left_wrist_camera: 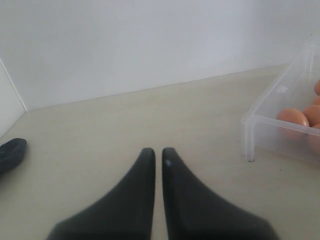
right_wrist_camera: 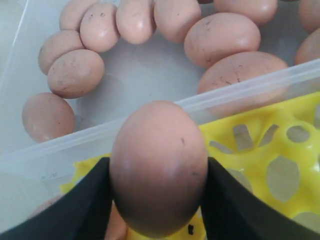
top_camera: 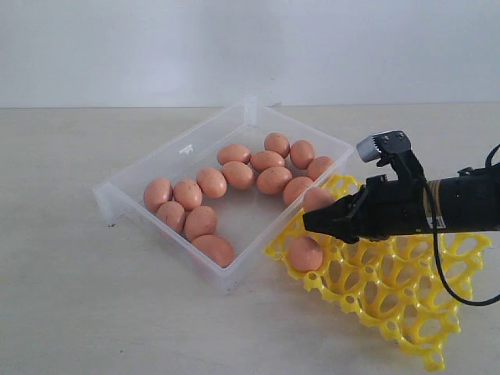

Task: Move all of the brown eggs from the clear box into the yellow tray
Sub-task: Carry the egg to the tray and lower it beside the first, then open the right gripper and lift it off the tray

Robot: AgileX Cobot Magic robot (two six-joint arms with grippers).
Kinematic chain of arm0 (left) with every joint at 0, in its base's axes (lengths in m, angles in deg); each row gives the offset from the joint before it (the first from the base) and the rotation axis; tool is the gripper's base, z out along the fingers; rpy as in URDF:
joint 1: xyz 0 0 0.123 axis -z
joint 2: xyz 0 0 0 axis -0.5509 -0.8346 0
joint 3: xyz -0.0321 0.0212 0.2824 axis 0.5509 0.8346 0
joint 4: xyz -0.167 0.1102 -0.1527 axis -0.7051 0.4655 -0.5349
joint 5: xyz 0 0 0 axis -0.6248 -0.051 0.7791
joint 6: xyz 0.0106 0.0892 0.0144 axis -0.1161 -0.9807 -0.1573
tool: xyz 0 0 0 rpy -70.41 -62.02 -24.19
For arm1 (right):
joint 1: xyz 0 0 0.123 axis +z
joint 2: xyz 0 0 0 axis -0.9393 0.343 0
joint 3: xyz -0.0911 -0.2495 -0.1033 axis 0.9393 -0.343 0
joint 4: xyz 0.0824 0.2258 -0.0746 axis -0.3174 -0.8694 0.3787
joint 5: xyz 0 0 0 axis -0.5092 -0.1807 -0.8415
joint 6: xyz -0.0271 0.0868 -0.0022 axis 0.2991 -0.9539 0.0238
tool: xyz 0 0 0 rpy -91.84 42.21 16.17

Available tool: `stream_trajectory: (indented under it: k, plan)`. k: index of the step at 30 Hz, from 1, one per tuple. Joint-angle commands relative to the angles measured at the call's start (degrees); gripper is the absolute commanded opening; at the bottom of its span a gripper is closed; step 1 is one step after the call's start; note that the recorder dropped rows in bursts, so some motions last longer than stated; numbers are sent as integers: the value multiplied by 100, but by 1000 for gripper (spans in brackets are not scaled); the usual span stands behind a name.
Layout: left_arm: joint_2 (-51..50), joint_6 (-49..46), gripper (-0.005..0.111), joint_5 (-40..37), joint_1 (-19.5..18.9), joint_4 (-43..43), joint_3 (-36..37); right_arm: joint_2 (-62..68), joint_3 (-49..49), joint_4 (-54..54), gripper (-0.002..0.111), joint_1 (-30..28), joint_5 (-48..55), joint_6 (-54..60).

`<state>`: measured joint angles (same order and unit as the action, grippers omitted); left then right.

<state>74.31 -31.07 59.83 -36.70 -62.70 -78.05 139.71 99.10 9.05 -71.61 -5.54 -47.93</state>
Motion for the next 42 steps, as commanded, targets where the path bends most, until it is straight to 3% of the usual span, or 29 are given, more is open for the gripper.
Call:
stream_trajectory:
  k: [1,4,10,12,18,20,39,42]
  plan:
    - [14,17,4,37,42,-29,-15,-117,15,350,0,8,56,62]
    - [14,17,4,37,42,-29,-15,-306,15,1039,0,8,467,62]
    - [14,17,4,37,42,-29,-15,-317,15,1178,1,8,668,50]
    - [14,17,4,37,42,-29,-15,-317,15,1318,10,8,643,50]
    - [14,17,4,37,42,-29,-15,-317,15,1427,53,8,633,50]
    - [14,17,4,37,42,-29,-15,-317,15,1427,57,8,671,50]
    - [14,17,4,37,42,-29,-15,-1351,74,908,57,8,667,37]
    - [14,17,4,37,42,-29,-15,-1697,74,658,55,8,637,-430]
